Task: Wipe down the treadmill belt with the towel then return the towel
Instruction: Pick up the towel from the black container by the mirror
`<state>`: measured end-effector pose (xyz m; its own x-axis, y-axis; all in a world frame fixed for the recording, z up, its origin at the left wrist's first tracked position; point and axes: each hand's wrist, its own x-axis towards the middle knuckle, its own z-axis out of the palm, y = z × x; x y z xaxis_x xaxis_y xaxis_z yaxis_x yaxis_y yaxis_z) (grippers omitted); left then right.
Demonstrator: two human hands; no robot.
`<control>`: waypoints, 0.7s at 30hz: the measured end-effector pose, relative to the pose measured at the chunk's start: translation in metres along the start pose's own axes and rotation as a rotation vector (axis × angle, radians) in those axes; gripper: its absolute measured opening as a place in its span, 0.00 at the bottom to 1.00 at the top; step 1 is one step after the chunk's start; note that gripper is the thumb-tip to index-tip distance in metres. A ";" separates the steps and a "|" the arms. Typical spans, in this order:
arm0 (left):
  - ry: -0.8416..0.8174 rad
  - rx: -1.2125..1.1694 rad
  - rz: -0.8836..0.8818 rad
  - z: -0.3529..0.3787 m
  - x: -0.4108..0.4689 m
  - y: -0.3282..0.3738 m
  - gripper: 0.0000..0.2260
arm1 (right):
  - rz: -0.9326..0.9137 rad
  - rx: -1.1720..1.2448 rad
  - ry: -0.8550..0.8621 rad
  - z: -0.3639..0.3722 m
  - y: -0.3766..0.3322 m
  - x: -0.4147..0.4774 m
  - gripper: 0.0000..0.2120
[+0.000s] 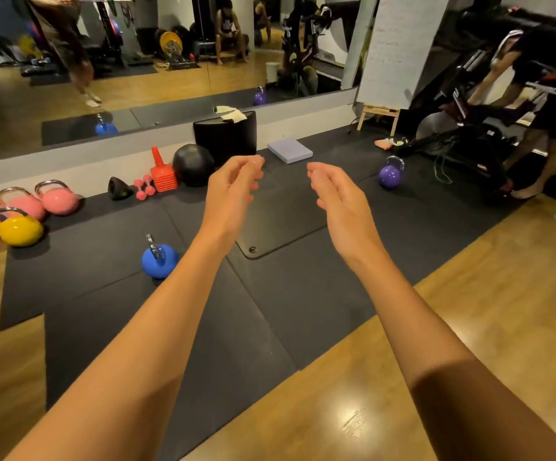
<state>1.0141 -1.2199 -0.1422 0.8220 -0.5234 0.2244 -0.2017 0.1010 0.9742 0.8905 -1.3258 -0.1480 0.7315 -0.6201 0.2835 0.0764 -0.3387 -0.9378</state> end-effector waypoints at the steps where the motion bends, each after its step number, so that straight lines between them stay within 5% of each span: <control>1: 0.002 0.000 -0.004 0.004 0.025 -0.007 0.07 | -0.003 -0.007 0.001 0.001 0.008 0.025 0.20; 21: 0.165 0.070 -0.051 0.073 0.550 -0.155 0.07 | 0.038 0.123 -0.156 0.058 0.194 0.574 0.14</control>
<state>1.4587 -1.5858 -0.1712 0.9071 -0.3798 0.1814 -0.1895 0.0162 0.9817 1.3645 -1.7068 -0.1789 0.8307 -0.5107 0.2217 0.1215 -0.2223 -0.9674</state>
